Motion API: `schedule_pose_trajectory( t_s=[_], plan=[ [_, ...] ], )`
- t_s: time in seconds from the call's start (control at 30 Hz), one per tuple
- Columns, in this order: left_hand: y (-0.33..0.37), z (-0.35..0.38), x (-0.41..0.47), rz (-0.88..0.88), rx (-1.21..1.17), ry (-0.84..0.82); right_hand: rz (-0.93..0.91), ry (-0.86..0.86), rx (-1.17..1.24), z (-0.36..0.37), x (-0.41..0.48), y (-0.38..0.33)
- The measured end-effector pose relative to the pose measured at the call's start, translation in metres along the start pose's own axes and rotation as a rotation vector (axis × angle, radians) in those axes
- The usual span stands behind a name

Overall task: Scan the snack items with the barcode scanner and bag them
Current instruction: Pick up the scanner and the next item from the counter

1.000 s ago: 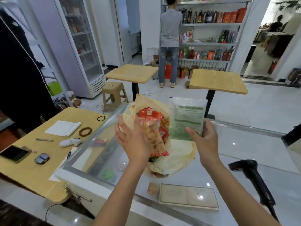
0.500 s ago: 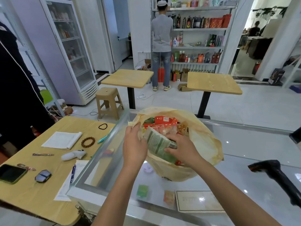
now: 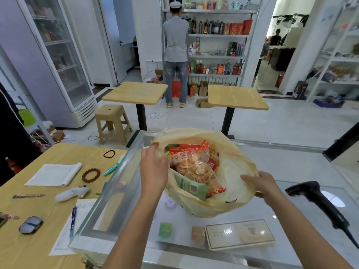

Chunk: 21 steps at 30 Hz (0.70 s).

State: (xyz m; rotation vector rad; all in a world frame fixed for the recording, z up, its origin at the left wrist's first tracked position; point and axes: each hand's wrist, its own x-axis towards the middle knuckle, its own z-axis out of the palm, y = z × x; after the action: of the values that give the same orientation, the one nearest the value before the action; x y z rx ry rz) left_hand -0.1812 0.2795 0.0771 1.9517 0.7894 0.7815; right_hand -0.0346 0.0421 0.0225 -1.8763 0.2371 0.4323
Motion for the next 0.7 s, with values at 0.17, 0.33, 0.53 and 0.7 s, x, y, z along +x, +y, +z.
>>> schedule_pose_trajectory(
  t_s=[0.17,0.33,0.53,0.7],
  plan=[
    [0.009,-0.016,0.019,0.145,0.049,0.131,-0.312,0.105,-0.284,-0.018,-0.007,-0.038],
    [0.047,-0.043,0.049,0.352,0.117,0.284,-0.533,0.229,-0.356,-0.042,-0.029,-0.103],
    [0.093,-0.070,0.092,0.263,0.003,0.352,-0.651,0.365,-0.189,-0.076,-0.021,-0.205],
    [0.088,-0.037,0.090,0.115,-0.018,0.179,-0.595,0.329,-0.270,-0.092,-0.011,-0.199]
  ],
)
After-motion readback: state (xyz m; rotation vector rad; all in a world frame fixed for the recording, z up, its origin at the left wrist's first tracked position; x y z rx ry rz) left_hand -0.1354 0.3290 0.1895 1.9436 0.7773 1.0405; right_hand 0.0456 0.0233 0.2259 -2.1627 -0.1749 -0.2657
